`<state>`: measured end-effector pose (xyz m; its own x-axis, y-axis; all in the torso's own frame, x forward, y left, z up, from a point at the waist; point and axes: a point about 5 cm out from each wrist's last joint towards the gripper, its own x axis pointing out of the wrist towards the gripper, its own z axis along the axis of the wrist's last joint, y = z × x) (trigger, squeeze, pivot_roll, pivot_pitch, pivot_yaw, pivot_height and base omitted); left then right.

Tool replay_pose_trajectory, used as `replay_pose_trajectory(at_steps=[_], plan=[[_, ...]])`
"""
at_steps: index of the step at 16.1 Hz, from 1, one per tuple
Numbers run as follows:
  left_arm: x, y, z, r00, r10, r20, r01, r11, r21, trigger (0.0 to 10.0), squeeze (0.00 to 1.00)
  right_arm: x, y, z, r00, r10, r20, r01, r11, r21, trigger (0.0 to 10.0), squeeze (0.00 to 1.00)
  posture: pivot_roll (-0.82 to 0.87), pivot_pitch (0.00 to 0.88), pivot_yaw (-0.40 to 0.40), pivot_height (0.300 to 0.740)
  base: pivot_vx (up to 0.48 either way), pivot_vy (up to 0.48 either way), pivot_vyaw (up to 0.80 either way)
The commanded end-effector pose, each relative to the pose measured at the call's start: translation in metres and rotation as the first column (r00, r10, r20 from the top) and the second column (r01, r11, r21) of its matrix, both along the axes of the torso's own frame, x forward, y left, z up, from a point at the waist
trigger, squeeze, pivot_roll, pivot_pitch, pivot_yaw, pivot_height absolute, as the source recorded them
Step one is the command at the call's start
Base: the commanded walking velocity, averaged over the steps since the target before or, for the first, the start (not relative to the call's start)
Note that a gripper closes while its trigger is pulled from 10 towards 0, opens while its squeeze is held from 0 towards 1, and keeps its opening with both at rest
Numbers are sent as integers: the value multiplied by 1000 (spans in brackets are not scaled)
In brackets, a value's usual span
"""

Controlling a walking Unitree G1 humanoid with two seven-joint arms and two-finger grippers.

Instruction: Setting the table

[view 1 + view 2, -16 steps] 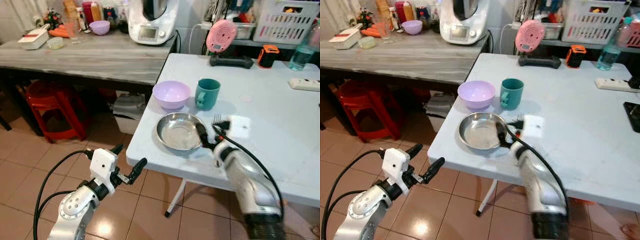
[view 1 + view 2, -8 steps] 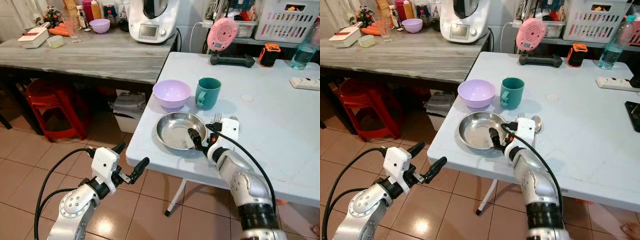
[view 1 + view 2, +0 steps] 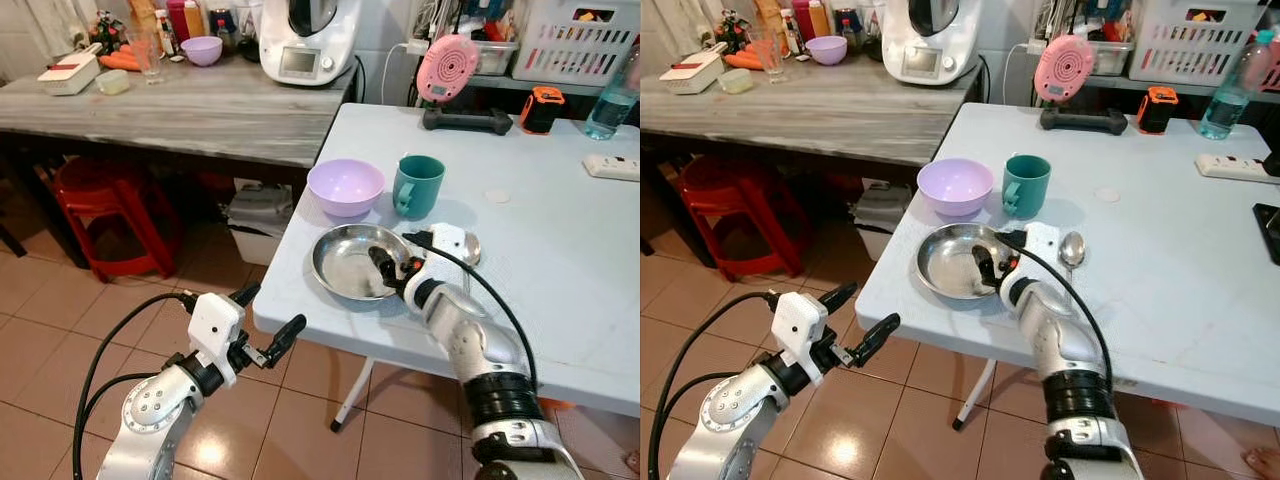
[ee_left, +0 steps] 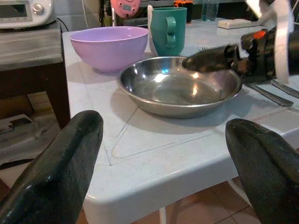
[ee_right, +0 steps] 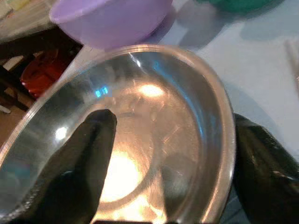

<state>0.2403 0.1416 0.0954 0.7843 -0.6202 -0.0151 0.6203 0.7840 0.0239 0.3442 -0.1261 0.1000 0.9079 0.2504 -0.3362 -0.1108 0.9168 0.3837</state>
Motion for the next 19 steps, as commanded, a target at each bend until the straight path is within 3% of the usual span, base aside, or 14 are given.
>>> replay_pose_trajectory(at_steps=[1,6,19], plan=[[1,-1,1,1000,-21,6,21,1000,6,10000,0,2,5,1,1000,14,-4,-14,1000,-1,0,0,22,0,30,740,0,0,0],[-1,-8,-1,996,-85,-12,85,996,-19,10000,0,-4,-1,-16,997,12,-74,-12,1000,1,0,0,17,0,28,740,0,0,0],[-4,-12,0,991,-133,-14,132,990,-40,10000,0,-8,-1,-25,993,-10,-119,15,999,39,0,0,15,0,34,740,0,0,0]])
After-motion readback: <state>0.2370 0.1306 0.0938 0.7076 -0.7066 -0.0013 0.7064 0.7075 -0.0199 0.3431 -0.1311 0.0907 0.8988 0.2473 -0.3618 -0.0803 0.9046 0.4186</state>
